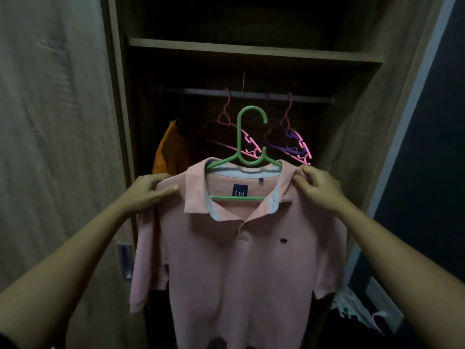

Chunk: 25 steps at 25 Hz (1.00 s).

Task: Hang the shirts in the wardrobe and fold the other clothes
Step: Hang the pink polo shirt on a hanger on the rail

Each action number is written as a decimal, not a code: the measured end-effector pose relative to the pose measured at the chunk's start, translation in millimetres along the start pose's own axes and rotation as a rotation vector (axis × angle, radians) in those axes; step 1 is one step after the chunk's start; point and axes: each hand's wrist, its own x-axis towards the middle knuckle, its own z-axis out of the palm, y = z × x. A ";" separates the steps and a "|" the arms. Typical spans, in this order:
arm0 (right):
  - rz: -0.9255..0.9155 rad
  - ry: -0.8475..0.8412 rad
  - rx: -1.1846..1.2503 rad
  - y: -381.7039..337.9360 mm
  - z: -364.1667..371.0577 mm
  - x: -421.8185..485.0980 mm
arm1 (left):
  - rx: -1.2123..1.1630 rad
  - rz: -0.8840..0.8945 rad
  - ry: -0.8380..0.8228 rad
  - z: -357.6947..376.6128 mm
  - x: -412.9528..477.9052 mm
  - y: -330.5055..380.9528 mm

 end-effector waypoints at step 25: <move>0.534 -0.191 0.912 -196.5 107.7 53.8 | 0.443 -0.206 0.266 16.8 -21.2 78.6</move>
